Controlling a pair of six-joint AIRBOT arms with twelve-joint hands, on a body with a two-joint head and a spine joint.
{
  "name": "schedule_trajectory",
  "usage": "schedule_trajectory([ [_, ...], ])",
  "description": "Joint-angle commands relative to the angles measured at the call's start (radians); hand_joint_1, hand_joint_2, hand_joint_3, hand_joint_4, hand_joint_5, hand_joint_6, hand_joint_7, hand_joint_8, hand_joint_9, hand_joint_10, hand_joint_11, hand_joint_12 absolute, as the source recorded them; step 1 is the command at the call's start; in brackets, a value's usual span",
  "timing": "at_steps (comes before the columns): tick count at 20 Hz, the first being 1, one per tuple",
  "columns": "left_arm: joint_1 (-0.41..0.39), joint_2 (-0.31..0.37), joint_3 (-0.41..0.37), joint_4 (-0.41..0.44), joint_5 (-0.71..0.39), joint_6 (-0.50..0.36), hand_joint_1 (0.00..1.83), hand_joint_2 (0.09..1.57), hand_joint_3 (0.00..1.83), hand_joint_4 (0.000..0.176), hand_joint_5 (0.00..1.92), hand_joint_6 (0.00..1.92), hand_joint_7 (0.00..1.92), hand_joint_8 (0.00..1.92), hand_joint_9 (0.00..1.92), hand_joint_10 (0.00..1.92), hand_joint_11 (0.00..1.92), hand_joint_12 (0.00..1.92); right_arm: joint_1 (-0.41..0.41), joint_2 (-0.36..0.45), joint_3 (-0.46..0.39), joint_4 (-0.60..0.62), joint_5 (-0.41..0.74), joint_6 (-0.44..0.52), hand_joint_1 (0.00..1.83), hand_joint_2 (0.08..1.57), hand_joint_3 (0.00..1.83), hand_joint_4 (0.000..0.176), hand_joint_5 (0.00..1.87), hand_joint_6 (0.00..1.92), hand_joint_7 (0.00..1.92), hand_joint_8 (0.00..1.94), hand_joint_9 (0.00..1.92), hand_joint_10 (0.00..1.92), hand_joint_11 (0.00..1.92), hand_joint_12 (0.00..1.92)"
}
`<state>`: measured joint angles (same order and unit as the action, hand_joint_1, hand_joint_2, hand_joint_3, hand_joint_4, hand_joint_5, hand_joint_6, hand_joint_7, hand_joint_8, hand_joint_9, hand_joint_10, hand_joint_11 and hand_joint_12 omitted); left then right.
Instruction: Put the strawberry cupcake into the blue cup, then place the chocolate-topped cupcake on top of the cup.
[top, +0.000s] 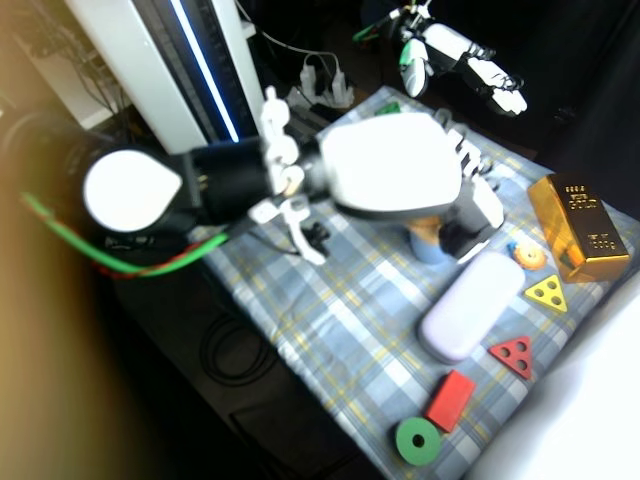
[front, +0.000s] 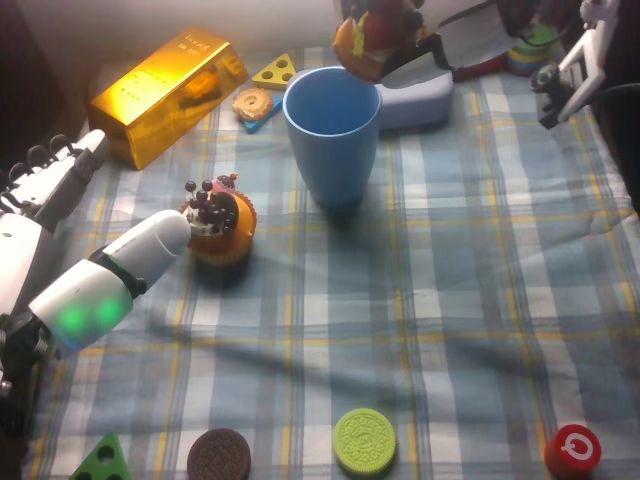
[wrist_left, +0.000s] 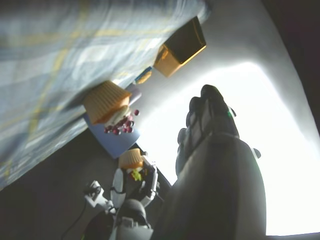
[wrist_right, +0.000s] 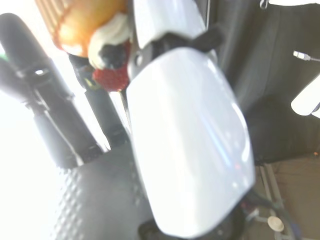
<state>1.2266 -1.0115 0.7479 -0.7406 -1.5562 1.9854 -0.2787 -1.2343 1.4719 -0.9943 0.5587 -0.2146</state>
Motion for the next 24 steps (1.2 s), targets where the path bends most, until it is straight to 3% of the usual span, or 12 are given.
schedule_trajectory([
  [1,-0.008,0.007,0.008,0.049,-0.104,-0.005,0.00,0.90,0.00,0.074,0.18,0.00,0.21,0.00,0.24,0.00,0.14,0.11,0.019,-0.007,0.008,0.053,0.063,0.000,1.00,1.19,0.01,0.036,0.82,1.23,1.37,0.23,1.23,1.01,0.98,1.64],
  [2,-0.008,0.008,0.008,0.049,-0.108,-0.005,0.00,0.90,0.00,0.066,0.18,0.00,0.20,0.00,0.23,0.00,0.14,0.11,0.020,-0.022,0.017,0.060,0.068,0.000,1.03,1.20,0.00,0.000,0.82,1.23,1.13,0.90,1.11,1.53,0.96,1.84],
  [3,-0.008,0.008,0.008,0.049,-0.109,-0.005,0.00,0.91,0.00,0.063,0.18,0.00,0.20,0.00,0.23,0.00,0.15,0.11,0.020,-0.026,0.018,0.062,0.070,0.000,1.03,1.19,0.00,0.005,0.83,1.20,1.01,1.46,1.10,1.84,1.05,1.90],
  [4,-0.009,0.008,0.008,0.049,-0.111,-0.005,0.00,0.92,0.01,0.054,0.19,0.00,0.20,0.00,0.23,0.00,0.16,0.12,0.020,-0.031,0.020,0.066,0.073,0.000,1.02,1.18,0.00,0.033,0.85,1.18,1.01,1.75,1.21,1.91,1.20,1.92],
  [5,-0.009,0.008,0.008,0.049,-0.111,-0.005,0.00,0.91,0.00,0.060,0.19,0.00,0.20,0.00,0.23,0.00,0.17,0.12,0.020,-0.034,0.021,0.068,0.073,0.000,1.04,1.17,0.00,0.000,0.87,1.15,1.03,1.90,1.26,1.92,1.30,1.92],
  [9,-0.011,0.007,0.011,0.051,-0.107,-0.005,0.00,0.93,0.01,0.055,0.20,0.01,0.21,0.00,0.24,0.00,0.19,0.13,0.020,-0.041,0.027,0.068,0.073,0.000,1.02,1.20,0.00,0.000,0.82,1.23,1.06,1.73,1.19,1.92,1.22,1.92],
  [12,-0.011,0.007,0.011,0.051,-0.107,-0.005,0.00,0.90,0.00,0.082,0.18,0.00,0.20,0.00,0.22,0.00,0.16,0.12,0.019,-0.055,0.030,0.068,0.074,0.000,1.03,1.21,0.00,0.000,0.79,1.27,1.10,1.20,1.15,1.60,1.04,1.91],
  [13,-0.011,0.008,0.012,0.051,-0.107,-0.005,0.00,0.91,0.00,0.073,0.19,0.00,0.21,0.01,0.23,0.01,0.15,0.12,0.018,-0.061,0.031,0.067,0.074,0.000,0.95,1.23,0.00,0.089,0.77,1.30,1.04,0.94,1.03,1.39,0.88,1.81],
  [15,-0.011,0.007,0.012,0.052,-0.110,-0.005,0.00,0.91,0.00,0.082,0.18,0.00,0.20,0.00,0.22,0.00,0.14,0.11,0.013,-0.068,0.032,0.064,0.074,0.000,0.95,1.23,0.00,0.081,0.76,1.32,1.10,0.99,1.06,1.52,0.92,1.91],
  [16,-0.011,0.008,0.012,0.052,-0.110,-0.005,0.00,0.91,0.00,0.073,0.18,0.00,0.20,0.00,0.22,0.00,0.14,0.11,0.011,-0.070,0.033,0.064,0.074,0.000,0.80,1.22,0.00,0.000,0.77,0.54,1.02,1.23,1.00,1.71,0.94,1.92],
  [18,-0.011,0.008,0.012,0.052,-0.110,-0.005,0.00,0.90,0.00,0.082,0.18,0.00,0.20,0.00,0.23,0.00,0.19,0.13,0.006,-0.074,0.033,0.064,0.074,0.000,0.73,1.22,0.00,0.000,0.87,0.06,0.96,1.40,0.98,1.79,0.95,1.92],
  [24,-0.012,0.008,0.012,0.054,-0.109,-0.005,0.00,0.90,0.00,0.076,0.17,0.01,0.20,0.01,0.22,0.01,0.15,0.11,-0.004,-0.076,0.033,0.052,0.074,0.000,0.39,1.25,0.00,0.000,0.78,0.00,1.06,0.21,0.76,1.04,0.49,1.71],
])
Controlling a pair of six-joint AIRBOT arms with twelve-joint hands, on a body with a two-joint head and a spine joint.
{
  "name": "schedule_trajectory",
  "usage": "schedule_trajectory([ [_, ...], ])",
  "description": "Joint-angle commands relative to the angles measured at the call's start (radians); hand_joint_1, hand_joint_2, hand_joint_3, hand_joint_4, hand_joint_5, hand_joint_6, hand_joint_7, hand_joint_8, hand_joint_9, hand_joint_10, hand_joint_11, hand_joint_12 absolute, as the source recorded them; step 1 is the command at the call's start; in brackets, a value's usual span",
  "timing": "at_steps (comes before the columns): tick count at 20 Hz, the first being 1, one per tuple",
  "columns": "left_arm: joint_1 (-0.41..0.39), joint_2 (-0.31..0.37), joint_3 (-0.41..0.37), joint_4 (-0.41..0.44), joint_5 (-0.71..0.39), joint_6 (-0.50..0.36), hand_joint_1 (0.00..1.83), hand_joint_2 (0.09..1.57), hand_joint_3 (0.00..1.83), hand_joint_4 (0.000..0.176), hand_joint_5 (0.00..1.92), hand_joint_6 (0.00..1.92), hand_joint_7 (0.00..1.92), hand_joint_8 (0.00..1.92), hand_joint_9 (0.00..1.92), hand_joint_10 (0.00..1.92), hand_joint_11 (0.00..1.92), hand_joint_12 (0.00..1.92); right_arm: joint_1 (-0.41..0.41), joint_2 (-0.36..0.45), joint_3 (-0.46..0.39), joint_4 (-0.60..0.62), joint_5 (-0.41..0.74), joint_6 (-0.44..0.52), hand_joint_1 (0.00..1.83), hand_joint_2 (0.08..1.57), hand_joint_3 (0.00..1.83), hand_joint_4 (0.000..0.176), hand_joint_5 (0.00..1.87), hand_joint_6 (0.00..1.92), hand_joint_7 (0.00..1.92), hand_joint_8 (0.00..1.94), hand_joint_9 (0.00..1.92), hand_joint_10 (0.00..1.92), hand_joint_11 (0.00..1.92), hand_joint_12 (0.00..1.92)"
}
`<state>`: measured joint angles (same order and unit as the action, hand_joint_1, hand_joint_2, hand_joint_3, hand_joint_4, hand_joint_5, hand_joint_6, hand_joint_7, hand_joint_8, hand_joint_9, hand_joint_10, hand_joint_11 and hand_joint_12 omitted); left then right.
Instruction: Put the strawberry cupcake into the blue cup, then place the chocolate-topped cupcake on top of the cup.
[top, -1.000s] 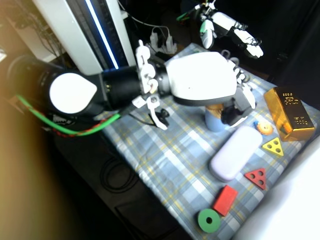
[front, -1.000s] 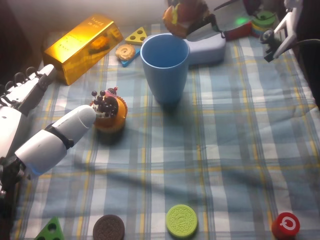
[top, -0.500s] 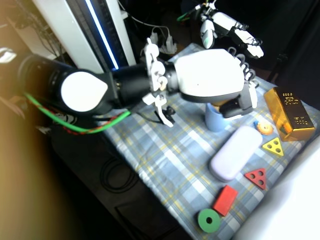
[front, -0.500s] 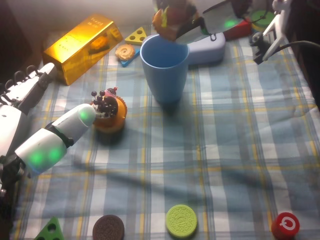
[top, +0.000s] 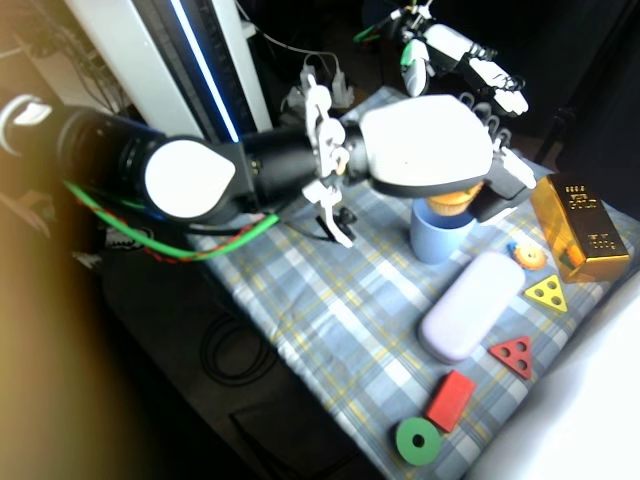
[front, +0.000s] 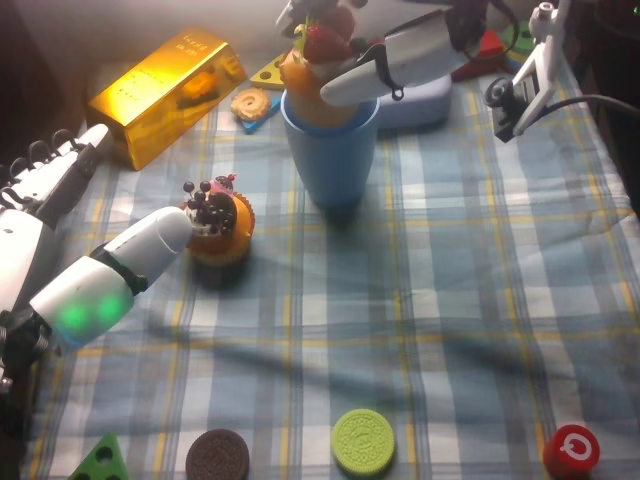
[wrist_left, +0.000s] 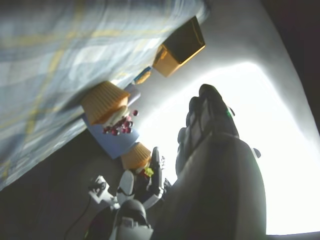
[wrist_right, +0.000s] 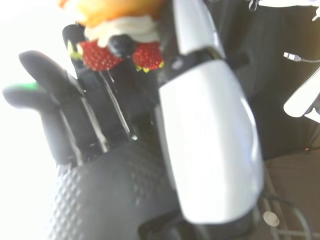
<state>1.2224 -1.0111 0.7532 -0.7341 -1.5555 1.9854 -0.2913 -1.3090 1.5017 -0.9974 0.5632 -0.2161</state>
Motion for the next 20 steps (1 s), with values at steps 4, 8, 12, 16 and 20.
schedule_trajectory([
  [4,-0.008,0.007,0.006,0.048,-0.109,-0.005,0.00,0.90,0.00,0.067,0.19,0.01,0.21,0.01,0.23,0.01,0.19,0.13,0.009,-0.001,0.001,0.044,0.069,0.001,0.40,1.25,0.00,0.000,0.80,0.00,1.04,0.19,0.71,1.12,0.47,1.69],
  [8,-0.008,0.007,0.006,0.048,-0.109,-0.005,0.00,0.89,0.00,0.082,0.18,0.00,0.21,0.00,0.25,0.01,0.15,0.12,0.009,-0.001,0.000,0.032,0.065,0.001,0.41,1.25,0.00,0.000,0.82,0.00,1.00,0.37,0.77,1.20,0.60,1.72],
  [12,-0.008,0.007,0.006,0.048,-0.108,-0.005,0.00,0.90,0.00,0.067,0.18,0.00,0.20,0.00,0.22,0.00,0.15,0.12,0.008,-0.001,-0.001,0.027,0.060,0.001,0.42,1.22,0.00,0.000,0.80,0.00,0.82,1.16,0.78,1.58,0.69,1.91],
  [16,-0.008,0.007,0.006,0.048,-0.107,-0.005,0.00,0.90,0.00,0.063,0.19,0.00,0.20,0.00,0.23,0.00,0.16,0.12,0.008,-0.001,-0.002,0.026,0.059,0.001,0.42,1.20,0.00,0.000,0.79,0.00,0.74,1.39,0.75,1.68,0.70,1.92],
  [20,-0.009,0.008,0.006,0.048,-0.104,-0.005,0.00,0.92,0.01,0.060,0.19,0.00,0.21,0.00,0.24,0.00,0.18,0.13,0.008,0.003,-0.019,0.025,0.055,0.001,0.16,0.96,0.00,0.072,0.19,0.00,0.25,0.01,0.31,0.04,0.15,0.80],
])
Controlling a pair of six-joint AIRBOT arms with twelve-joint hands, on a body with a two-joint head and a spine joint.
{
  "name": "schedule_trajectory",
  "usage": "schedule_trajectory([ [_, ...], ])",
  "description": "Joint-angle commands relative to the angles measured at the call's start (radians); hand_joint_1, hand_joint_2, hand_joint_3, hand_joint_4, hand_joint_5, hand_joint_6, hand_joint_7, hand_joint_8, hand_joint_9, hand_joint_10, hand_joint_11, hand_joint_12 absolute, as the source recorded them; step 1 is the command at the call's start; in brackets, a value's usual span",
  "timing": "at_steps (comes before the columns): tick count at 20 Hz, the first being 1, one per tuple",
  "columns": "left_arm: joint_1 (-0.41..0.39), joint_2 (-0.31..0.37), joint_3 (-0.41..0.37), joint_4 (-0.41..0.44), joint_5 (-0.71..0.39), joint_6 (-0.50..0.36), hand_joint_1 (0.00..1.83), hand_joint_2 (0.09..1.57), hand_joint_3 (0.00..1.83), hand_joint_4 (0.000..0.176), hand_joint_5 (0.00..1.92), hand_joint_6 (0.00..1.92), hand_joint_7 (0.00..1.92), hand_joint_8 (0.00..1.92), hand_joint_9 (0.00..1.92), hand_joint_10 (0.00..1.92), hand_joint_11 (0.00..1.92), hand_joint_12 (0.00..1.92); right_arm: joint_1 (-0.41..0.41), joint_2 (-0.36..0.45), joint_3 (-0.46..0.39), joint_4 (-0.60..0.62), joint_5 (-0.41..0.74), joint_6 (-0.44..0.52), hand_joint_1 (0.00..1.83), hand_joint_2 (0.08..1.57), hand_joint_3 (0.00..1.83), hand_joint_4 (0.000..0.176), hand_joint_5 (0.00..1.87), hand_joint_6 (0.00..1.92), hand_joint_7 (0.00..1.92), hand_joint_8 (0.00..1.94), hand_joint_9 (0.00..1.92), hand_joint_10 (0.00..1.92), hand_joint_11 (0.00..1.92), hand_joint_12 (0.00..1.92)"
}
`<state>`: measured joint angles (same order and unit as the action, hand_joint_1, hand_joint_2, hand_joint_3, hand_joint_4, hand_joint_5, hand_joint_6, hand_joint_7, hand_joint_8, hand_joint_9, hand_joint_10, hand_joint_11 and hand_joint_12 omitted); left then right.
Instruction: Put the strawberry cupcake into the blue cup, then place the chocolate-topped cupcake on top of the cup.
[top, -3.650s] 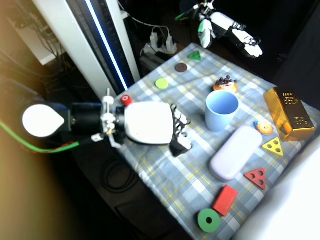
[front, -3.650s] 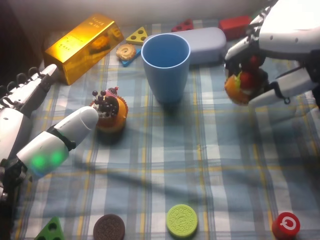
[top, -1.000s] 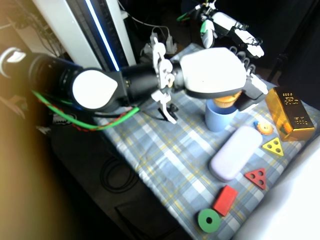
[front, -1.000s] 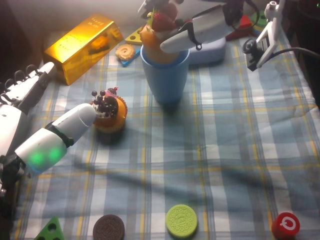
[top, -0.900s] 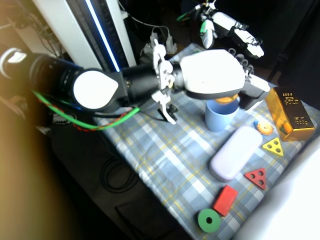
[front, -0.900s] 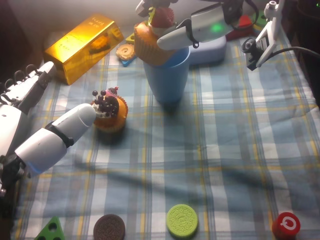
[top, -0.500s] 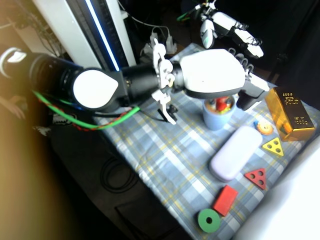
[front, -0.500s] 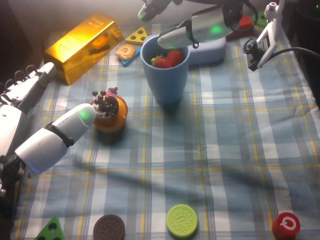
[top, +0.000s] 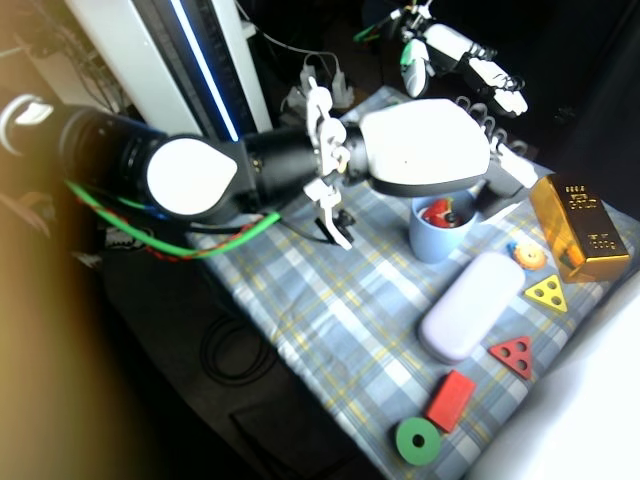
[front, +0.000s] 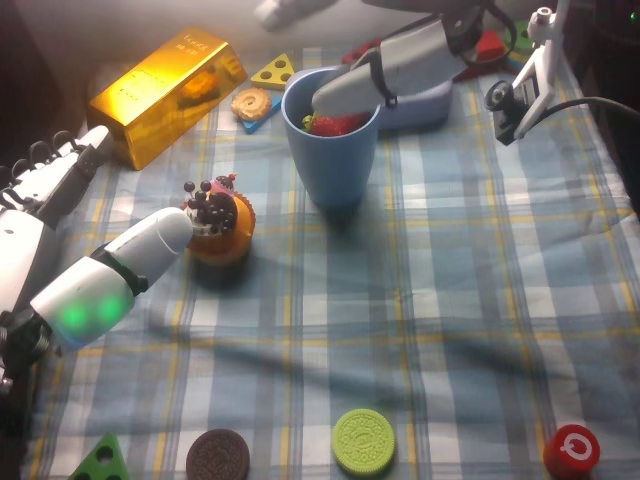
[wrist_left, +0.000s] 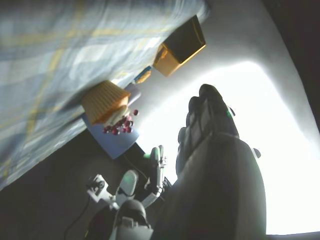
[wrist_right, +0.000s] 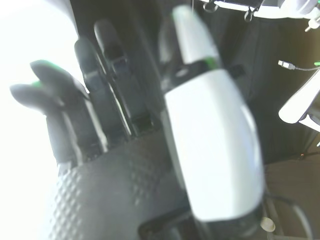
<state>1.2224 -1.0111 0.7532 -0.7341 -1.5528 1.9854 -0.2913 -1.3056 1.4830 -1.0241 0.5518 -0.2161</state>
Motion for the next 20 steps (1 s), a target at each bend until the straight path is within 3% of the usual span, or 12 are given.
schedule_trajectory([
  [1,-0.010,0.011,0.007,0.048,-0.104,-0.005,0.00,0.91,0.00,0.070,0.18,0.00,0.21,0.00,0.24,0.00,0.19,0.13,0.008,0.006,-0.006,0.052,0.067,0.001,0.14,0.92,0.00,0.087,0.10,0.00,0.13,0.00,0.20,0.01,0.07,0.73],
  [2,-0.016,0.017,0.009,0.048,-0.093,-0.005,0.00,0.91,0.00,0.085,0.17,0.00,0.20,0.00,0.23,0.00,0.18,0.13,0.008,0.026,-0.015,0.054,0.066,0.001,0.01,1.02,0.01,0.081,0.00,0.00,0.01,0.00,0.02,0.00,0.00,0.27],
  [7,-0.060,0.060,0.022,0.064,-0.021,-0.005,0.13,0.89,0.00,0.090,0.11,0.00,0.16,0.00,0.17,0.00,0.11,0.10,-0.003,0.147,-0.082,0.063,0.061,0.001,0.06,1.05,0.00,0.101,0.00,0.00,0.00,0.00,0.00,0.00,0.00,0.06],
  [9,-0.082,0.079,0.036,0.076,0.027,-0.005,0.23,0.89,0.00,0.066,0.14,0.01,0.20,0.02,0.21,0.02,0.18,0.13,-0.018,0.202,-0.120,0.066,0.058,0.001,0.00,0.97,0.00,0.125,0.00,0.00,0.00,0.00,0.04,0.00,0.05,0.10],
  [10,-0.090,0.085,0.042,0.081,0.052,-0.004,0.25,0.89,0.00,0.059,0.15,0.01,0.22,0.02,0.23,0.02,0.20,0.14,-0.024,0.227,-0.135,0.069,0.058,0.001,0.00,0.97,0.00,0.104,0.00,0.00,0.02,0.01,0.05,0.01,0.07,0.11],
  [11,-0.101,0.091,0.051,0.088,0.086,-0.004,0.27,0.87,0.00,0.074,0.17,0.02,0.23,0.02,0.24,0.02,0.19,0.14,-0.027,0.254,-0.154,0.069,0.053,0.001,0.00,0.97,0.00,0.067,0.00,0.00,0.07,0.01,0.07,0.00,0.01,0.22],
  [12,-0.116,0.097,0.065,0.102,0.132,-0.004,0.28,0.87,0.00,0.060,0.19,0.02,0.24,0.02,0.23,0.02,0.14,0.12,-0.033,0.286,-0.177,0.069,0.047,0.001,0.05,1.04,0.01,0.074,0.00,0.00,0.03,0.01,0.01,0.00,0.00,0.06],
  [13,-0.130,0.099,0.078,0.110,0.173,-0.004,0.28,0.86,0.00,0.069,0.19,0.02,0.24,0.02,0.23,0.01,0.11,0.10,-0.040,0.316,-0.199,0.069,0.039,0.001,0.05,1.06,0.01,0.058,0.00,0.00,0.01,0.01,0.00,0.00,0.01,0.03],
  [15,-0.159,0.099,0.109,0.131,0.250,-0.004,0.35,0.83,0.00,0.084,0.21,0.01,0.28,0.01,0.23,0.01,0.11,0.11,-0.058,0.372,-0.244,0.070,0.026,0.001,0.01,1.01,0.00,0.082,0.00,0.00,0.05,0.02,0.07,0.02,0.10,0.07],
  [17,-0.173,0.099,0.130,0.156,0.311,-0.004,0.34,0.83,0.00,0.045,0.26,0.00,0.34,0.01,0.29,0.01,0.18,0.15,-0.084,0.411,-0.271,0.112,0.023,-0.012,0.03,0.97,0.00,0.070,0.00,0.00,0.08,0.00,0.09,0.01,0.09,0.09],
  [18,-0.179,0.099,0.137,0.168,0.332,-0.004,0.32,0.82,0.00,0.080,0.23,0.00,0.31,0.00,0.26,0.00,0.15,0.14,-0.103,0.429,-0.285,0.144,0.023,-0.038,0.03,0.96,0.00,0.056,0.00,0.00,0.07,0.00,0.08,0.00,0.06,0.08],
  [20,-0.198,0.100,0.152,0.194,0.378,-0.004,0.33,0.81,0.00,0.077,0.21,0.00,0.29,0.00,0.24,0.00,0.13,0.14,-0.144,0.471,-0.330,0.245,0.011,-0.157,0.04,0.92,0.00,0.040,0.00,0.00,0.07,0.00,0.08,0.00,0.03,0.07],
])
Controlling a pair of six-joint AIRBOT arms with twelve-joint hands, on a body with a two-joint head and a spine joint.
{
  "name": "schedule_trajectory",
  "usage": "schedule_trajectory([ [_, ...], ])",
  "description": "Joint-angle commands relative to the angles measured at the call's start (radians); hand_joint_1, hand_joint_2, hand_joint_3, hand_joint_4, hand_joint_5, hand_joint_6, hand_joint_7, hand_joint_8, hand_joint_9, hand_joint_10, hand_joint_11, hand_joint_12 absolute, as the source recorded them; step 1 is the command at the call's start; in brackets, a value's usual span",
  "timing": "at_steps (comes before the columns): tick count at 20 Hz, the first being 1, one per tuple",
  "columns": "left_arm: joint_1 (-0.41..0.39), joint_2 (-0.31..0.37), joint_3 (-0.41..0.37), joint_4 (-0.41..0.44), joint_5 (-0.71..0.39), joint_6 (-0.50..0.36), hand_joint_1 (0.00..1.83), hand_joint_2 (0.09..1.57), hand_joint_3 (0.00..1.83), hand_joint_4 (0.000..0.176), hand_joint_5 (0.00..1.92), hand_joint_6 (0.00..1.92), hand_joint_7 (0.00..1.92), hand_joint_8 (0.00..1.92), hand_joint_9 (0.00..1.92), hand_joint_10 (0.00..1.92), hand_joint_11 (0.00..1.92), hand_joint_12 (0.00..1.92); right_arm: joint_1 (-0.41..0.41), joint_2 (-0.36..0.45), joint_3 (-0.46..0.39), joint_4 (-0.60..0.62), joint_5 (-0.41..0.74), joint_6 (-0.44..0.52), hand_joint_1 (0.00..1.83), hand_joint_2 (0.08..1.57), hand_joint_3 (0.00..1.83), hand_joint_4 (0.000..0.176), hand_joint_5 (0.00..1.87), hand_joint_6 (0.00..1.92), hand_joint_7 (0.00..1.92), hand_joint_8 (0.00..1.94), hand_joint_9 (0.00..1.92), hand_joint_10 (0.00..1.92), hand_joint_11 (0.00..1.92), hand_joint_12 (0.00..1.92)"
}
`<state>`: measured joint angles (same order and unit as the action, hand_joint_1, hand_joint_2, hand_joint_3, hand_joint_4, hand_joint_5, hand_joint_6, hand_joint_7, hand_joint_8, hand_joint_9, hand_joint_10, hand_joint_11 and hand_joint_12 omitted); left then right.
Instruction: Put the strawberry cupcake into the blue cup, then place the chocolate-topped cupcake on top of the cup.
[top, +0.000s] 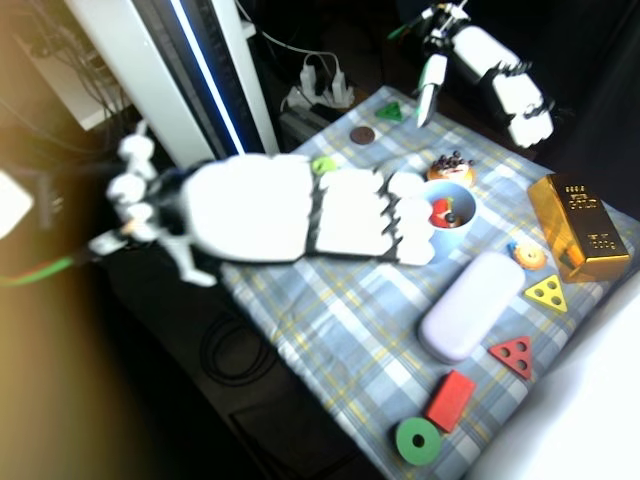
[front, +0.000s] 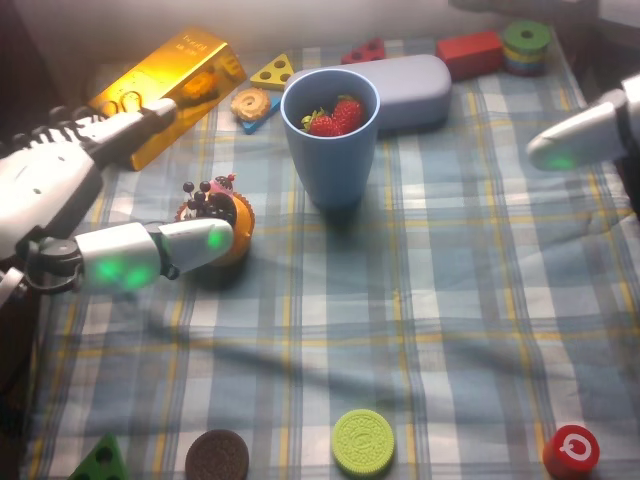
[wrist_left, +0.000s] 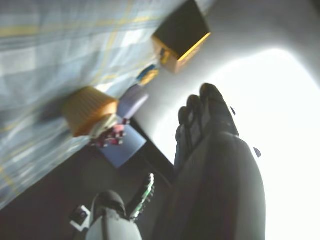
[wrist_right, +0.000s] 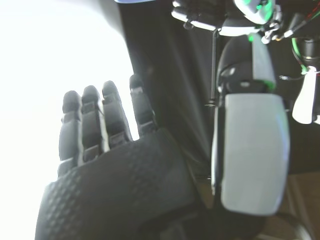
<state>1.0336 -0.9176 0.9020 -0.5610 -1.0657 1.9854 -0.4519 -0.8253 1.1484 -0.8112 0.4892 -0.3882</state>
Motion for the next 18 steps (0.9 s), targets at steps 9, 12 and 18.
schedule_trajectory([
  [9,-0.086,-0.035,0.089,0.074,0.068,-0.004,0.32,0.81,0.00,0.059,0.23,0.01,0.27,0.01,0.18,0.01,0.03,0.11,-0.227,0.104,-0.149,0.559,0.135,-0.494,0.06,0.90,0.00,0.012,0.00,0.00,0.18,0.00,0.20,0.01,0.00,0.55],
  [12,-0.110,-0.055,0.119,0.081,0.126,-0.005,0.39,0.81,0.00,0.037,0.25,0.01,0.28,0.01,0.19,0.01,0.04,0.12,-0.321,0.103,-0.156,0.661,0.199,-0.523,0.10,0.87,0.00,0.026,0.00,0.00,0.21,0.00,0.20,0.00,0.00,0.58],
  [18,-0.123,-0.086,0.147,0.090,0.161,-0.055,0.32,0.79,0.00,0.034,0.36,0.00,0.39,0.00,0.30,0.00,0.00,0.57,-0.459,0.100,-0.157,0.798,0.314,-0.523,0.10,0.89,0.00,0.028,0.00,0.00,0.20,0.00,0.19,0.00,0.00,0.69],
])
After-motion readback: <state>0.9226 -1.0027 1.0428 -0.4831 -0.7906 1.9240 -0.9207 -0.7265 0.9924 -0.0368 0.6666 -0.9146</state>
